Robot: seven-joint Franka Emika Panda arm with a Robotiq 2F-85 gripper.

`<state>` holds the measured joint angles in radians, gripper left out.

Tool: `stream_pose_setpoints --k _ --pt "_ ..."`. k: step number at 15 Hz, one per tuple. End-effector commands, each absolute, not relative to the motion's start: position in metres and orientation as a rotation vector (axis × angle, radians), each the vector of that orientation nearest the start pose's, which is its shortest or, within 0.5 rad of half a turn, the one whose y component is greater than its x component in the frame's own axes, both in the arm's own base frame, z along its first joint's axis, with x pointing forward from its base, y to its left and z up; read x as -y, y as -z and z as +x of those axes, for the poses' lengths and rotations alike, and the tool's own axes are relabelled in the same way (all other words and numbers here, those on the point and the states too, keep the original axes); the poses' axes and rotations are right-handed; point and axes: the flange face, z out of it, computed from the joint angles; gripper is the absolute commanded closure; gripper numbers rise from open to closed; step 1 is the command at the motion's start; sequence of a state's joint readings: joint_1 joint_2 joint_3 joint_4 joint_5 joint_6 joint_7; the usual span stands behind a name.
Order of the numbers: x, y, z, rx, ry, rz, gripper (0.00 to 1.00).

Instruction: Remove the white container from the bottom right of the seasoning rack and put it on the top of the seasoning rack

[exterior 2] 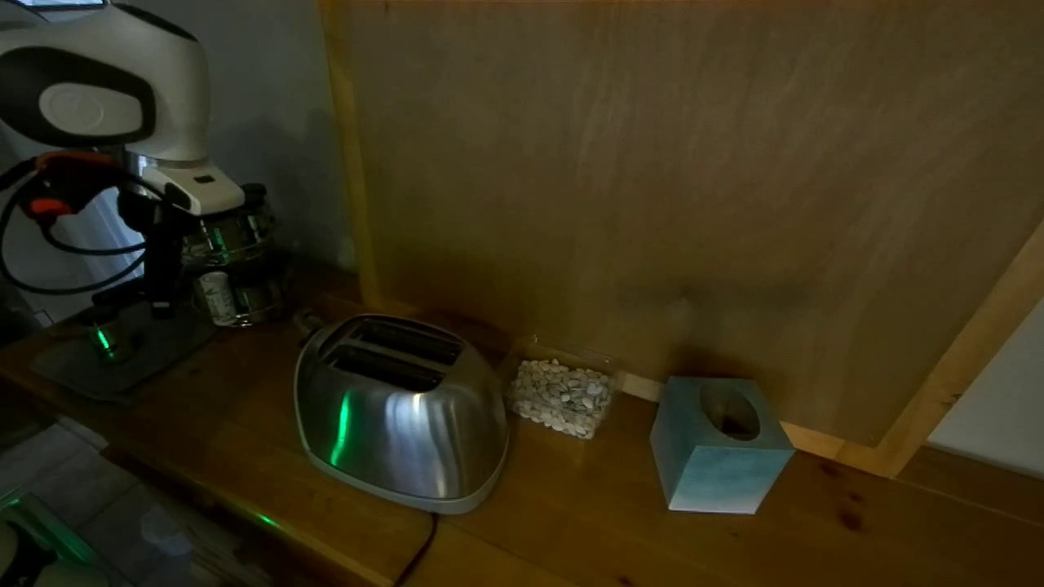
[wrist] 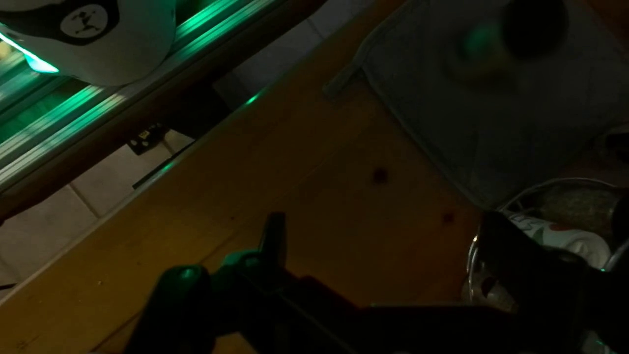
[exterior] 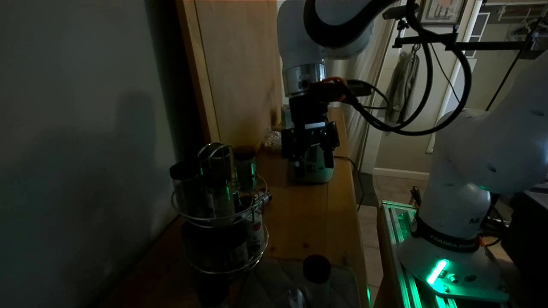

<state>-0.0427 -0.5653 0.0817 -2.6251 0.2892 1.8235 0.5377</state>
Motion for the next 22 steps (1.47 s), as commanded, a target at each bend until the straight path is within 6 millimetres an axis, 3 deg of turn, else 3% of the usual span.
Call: stream_pose_setpoints --k 1,6,14,15,22 --pt "-0.036 -0.414 0.34 -0.908 -0.43 -2.815 0.0" --pt "-0.032 -0.383 0.333 -1.143 -0.614 -2.605 0.0" --pt "-0.033 -0.331 0.326 -1.535 -0.728 -2.225 0.0" --pt "-0.032 -0.332 0.339 -1.567 -0.728 -2.171 0.0" --pt "-0.019 -0.31 0.359 -1.762 -0.668 -1.775 0.0"
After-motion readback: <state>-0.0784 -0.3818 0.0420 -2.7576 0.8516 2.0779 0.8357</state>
